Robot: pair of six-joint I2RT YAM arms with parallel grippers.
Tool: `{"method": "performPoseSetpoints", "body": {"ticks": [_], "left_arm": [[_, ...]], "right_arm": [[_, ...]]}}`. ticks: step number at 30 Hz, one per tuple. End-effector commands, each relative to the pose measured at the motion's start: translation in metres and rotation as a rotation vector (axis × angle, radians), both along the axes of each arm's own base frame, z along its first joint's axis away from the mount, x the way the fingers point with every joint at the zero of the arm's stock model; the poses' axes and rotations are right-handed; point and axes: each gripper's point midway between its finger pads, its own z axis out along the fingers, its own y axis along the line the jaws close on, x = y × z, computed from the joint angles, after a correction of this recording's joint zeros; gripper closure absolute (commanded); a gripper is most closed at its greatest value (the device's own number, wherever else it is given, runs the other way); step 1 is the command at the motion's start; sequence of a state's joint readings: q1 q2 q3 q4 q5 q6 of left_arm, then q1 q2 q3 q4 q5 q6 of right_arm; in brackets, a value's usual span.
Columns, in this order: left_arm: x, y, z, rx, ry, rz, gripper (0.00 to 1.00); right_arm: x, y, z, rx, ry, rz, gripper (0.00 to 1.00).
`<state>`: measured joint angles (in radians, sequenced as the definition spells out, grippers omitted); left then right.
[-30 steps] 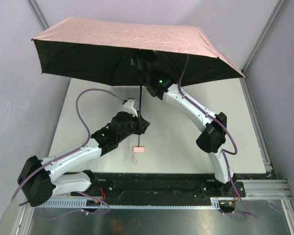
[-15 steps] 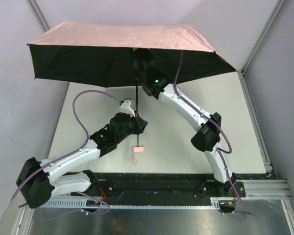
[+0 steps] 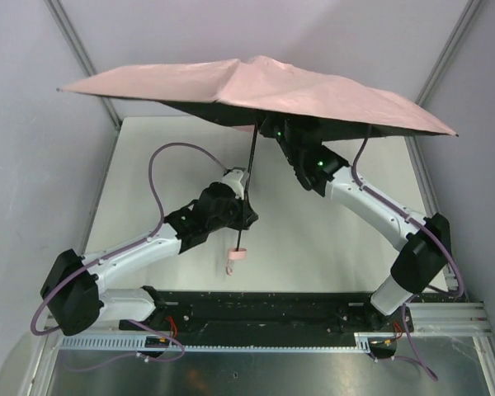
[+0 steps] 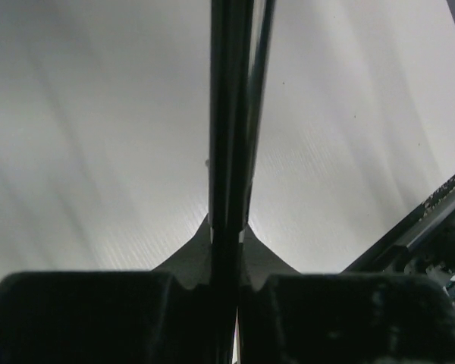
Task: Put away the umbrella
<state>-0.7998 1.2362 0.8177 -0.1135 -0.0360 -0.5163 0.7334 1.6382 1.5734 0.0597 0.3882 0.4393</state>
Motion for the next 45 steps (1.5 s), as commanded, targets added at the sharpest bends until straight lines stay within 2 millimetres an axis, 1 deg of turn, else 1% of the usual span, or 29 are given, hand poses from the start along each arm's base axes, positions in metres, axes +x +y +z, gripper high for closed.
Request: {"method": "performPoseSetpoints", "body": {"ticks": [1, 2, 4, 5, 7, 9, 11, 13, 15, 17, 19, 20, 22, 23, 26, 28, 29, 30, 31, 33, 36, 37, 38, 40, 43, 45], "left_arm": [[0.055, 0.003, 0.108, -0.210, -0.241, 0.148, 1.00], [0.054, 0.003, 0.110, -0.214, -0.245, 0.141, 1.00], [0.051, 0.003, 0.116, -0.221, -0.255, 0.129, 1.00], [0.050, 0.003, 0.118, -0.227, -0.258, 0.125, 1.00], [0.048, 0.001, 0.126, -0.239, -0.267, 0.105, 1.00], [0.045, -0.002, 0.135, -0.256, -0.274, 0.084, 1.00], [0.041, -0.003, 0.141, -0.274, -0.276, 0.064, 1.00], [0.036, -0.003, 0.139, -0.282, -0.267, 0.051, 0.96], [0.027, -0.003, 0.125, -0.289, -0.224, 0.032, 0.87], [0.019, 0.001, 0.108, -0.292, -0.179, 0.035, 0.75], [0.008, 0.007, 0.095, -0.297, -0.155, 0.033, 0.60], [0.002, 0.009, 0.091, -0.306, -0.157, 0.026, 0.50], [-0.007, 0.016, 0.080, -0.305, -0.160, 0.018, 0.38], [-0.012, 0.019, 0.078, -0.305, -0.165, 0.008, 0.34], [-0.025, 0.022, 0.066, -0.309, -0.146, -0.026, 0.27], [-0.030, 0.019, 0.058, -0.314, -0.121, -0.044, 0.26], [-0.031, 0.017, 0.053, -0.307, -0.108, -0.048, 0.28], [-0.030, 0.015, 0.049, -0.299, -0.098, -0.048, 0.32], [-0.029, 0.014, 0.046, -0.291, -0.089, -0.050, 0.39], [-0.026, 0.013, 0.044, -0.274, -0.087, -0.042, 0.56], [-0.020, 0.018, 0.047, -0.256, -0.111, -0.012, 0.89], [-0.017, 0.020, 0.052, -0.258, -0.127, 0.002, 0.94], [-0.013, 0.023, 0.058, -0.261, -0.146, 0.016, 0.97], [-0.002, 0.027, 0.080, -0.280, -0.196, 0.037, 0.99], [0.011, 0.028, 0.117, -0.339, -0.260, 0.038, 1.00], [0.014, 0.024, 0.132, -0.368, -0.283, 0.024, 1.00]], "right_arm": [[-0.077, 0.062, -0.065, -0.032, 0.195, 0.313, 1.00], [-0.084, 0.065, -0.070, -0.033, 0.204, 0.327, 1.00], [-0.096, 0.066, -0.071, -0.015, 0.208, 0.353, 1.00], [-0.102, 0.066, -0.068, 0.003, 0.211, 0.372, 1.00], [-0.108, 0.068, -0.055, 0.039, 0.187, 0.389, 1.00], [-0.108, 0.065, -0.046, 0.062, 0.166, 0.383, 1.00], [-0.103, 0.060, -0.035, 0.111, 0.139, 0.384, 1.00], [-0.095, 0.054, -0.020, 0.158, 0.098, 0.366, 1.00], [-0.088, 0.049, -0.007, 0.219, 0.062, 0.352, 1.00], [-0.082, 0.048, 0.003, 0.281, 0.037, 0.343, 1.00], [-0.077, 0.047, 0.010, 0.336, 0.021, 0.318, 1.00], [-0.075, 0.048, 0.013, 0.363, 0.012, 0.315, 1.00], [-0.075, 0.050, 0.020, 0.396, -0.001, 0.317, 1.00], [-0.074, 0.050, 0.022, 0.399, -0.006, 0.310, 1.00], [-0.074, 0.050, 0.022, 0.387, -0.012, 0.301, 1.00], [-0.076, 0.051, 0.020, 0.373, -0.011, 0.296, 1.00], [-0.077, 0.052, 0.019, 0.367, -0.011, 0.297, 1.00], [-0.079, 0.053, 0.020, 0.362, -0.016, 0.297, 1.00], [-0.081, 0.053, 0.021, 0.351, -0.023, 0.293, 1.00], [-0.082, 0.051, 0.021, 0.320, -0.037, 0.277, 1.00], [-0.082, 0.041, 0.021, 0.254, -0.049, 0.253, 1.00], [-0.083, 0.039, 0.018, 0.219, -0.048, 0.246, 1.00], [-0.087, 0.038, 0.012, 0.171, -0.043, 0.238, 1.00], [-0.098, 0.040, -0.006, 0.081, -0.020, 0.226, 1.00], [-0.130, 0.051, -0.046, 0.024, 0.041, 0.237, 1.00], [-0.151, 0.056, -0.072, 0.057, 0.093, 0.248, 1.00]]}}
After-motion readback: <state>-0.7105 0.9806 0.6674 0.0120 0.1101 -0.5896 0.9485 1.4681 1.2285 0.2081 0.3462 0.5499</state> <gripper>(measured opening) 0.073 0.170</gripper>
